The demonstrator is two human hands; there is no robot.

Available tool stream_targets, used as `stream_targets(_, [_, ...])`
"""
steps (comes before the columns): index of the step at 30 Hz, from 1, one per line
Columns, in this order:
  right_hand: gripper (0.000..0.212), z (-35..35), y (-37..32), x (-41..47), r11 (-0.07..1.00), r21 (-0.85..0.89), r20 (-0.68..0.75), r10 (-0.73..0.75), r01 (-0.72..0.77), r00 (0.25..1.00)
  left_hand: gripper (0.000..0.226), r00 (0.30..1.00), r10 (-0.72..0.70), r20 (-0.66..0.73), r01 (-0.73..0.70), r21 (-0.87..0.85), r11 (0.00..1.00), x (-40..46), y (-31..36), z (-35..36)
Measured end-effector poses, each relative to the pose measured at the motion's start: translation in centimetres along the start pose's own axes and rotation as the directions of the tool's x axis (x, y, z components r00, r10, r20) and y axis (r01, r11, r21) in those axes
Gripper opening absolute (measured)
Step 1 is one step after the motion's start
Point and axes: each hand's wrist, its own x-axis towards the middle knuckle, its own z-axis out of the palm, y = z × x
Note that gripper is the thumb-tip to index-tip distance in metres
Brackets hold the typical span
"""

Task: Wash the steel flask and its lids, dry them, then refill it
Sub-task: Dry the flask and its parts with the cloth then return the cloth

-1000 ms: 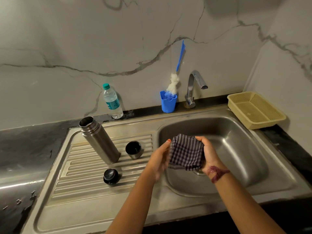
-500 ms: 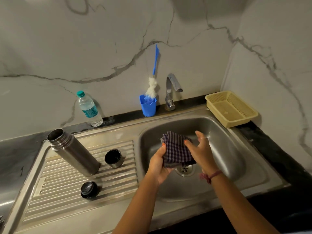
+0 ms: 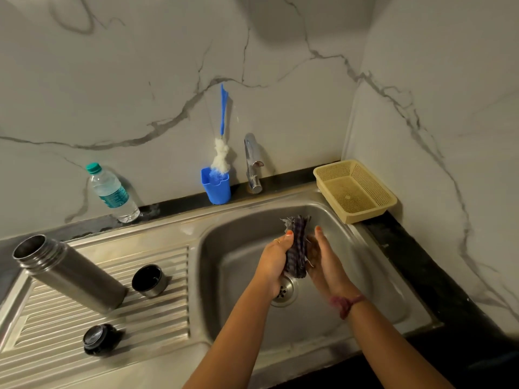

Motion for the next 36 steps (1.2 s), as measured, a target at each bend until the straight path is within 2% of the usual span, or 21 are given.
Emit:
stream_targets(4, [0.06, -1.7, -0.8, 0.4, 0.951, 0.305, 0.014, 0.053, -0.055, 0.998, 0.028, 0.999, -0.033, -0.01, 0.033, 0.039, 0.999, 0.5, 0.4, 1.9])
stream_targets(7, [0.054, -2.6, -1.2, 0.5, 0.925, 0.37, 0.043, 0.076, -0.086, 0.996, 0.03, 0.999, -0.043, -0.027, 0.044, 0.062, 0.997, 1.3, 0.6, 2.9])
stream_targets(10, [0.032, -3.5, -2.2, 0.7, 0.939, 0.332, 0.037, 0.078, -0.086, 0.996, 0.029, 0.999, -0.028, -0.042, 0.027, -0.013, 1.0, 1.8, 1.7, 3.4])
stream_targets(14, [0.03, -5.3, -4.9, 1.3, 0.957, 0.284, -0.104, 0.1, -0.067, 0.99, 0.031, 0.999, 0.003, -0.05, -0.007, -0.08, 0.997, 2.9, 4.4, 3.8])
stream_targets(17, [0.012, -6.8, -7.7, 2.0, 0.983, 0.183, -0.225, 0.055, -0.013, 0.973, 0.026, 0.998, 0.057, 0.005, -0.056, -0.107, 0.993, 4.2, 7.0, 4.5])
stream_targets(19, [0.012, -7.5, -9.5, 2.7, 0.996, 0.08, -0.28, -0.024, 0.048, 0.96, 0.024, 0.991, 0.125, 0.046, -0.125, -0.009, 0.992, 6.0, 8.4, 5.4])
stream_targets(21, [0.015, -8.3, -10.9, 3.7, 0.993, -0.048, -0.332, -0.12, 0.111, 0.935, 0.033, 0.976, 0.209, 0.058, -0.215, 0.163, 0.963, 8.4, 9.6, 6.5])
stream_targets(24, [0.011, -9.9, -12.3, 4.9, 0.936, -0.31, -0.393, -0.285, 0.166, 0.875, 0.05, 0.942, 0.321, 0.095, -0.331, 0.414, 0.848, 11.8, 10.9, 8.6])
stream_targets(27, [0.009, -11.7, -12.8, 6.2, 0.854, -0.506, -0.385, -0.351, 0.123, 0.854, 0.054, 0.881, 0.441, 0.169, -0.445, 0.612, 0.654, 14.5, 12.2, 10.5])
stream_targets(30, [0.022, -12.8, -12.9, 7.4, 0.745, -0.665, -0.386, -0.403, 0.052, 0.83, 0.053, 0.84, 0.49, 0.232, -0.496, 0.693, 0.523, 17.0, 13.0, 12.4])
stream_targets(33, [0.051, -13.1, -13.4, 8.1, 0.672, -0.733, -0.349, -0.504, 0.105, 0.791, 0.051, 0.81, 0.496, 0.315, -0.521, 0.775, 0.359, 19.9, 13.3, 13.7])
stream_targets(34, [0.053, -13.2, -13.5, 8.3, 0.647, -0.75, -0.315, -0.532, 0.138, 0.786, 0.05, 0.798, 0.494, 0.346, -0.525, 0.801, 0.287, 20.8, 13.3, 14.0])
stream_targets(36, [0.039, -13.5, -13.8, 9.2, 0.557, -0.82, -0.252, -0.556, 0.13, 0.792, 0.048, 0.775, 0.487, 0.404, -0.514, 0.85, 0.113, 22.5, 13.2, 14.5])
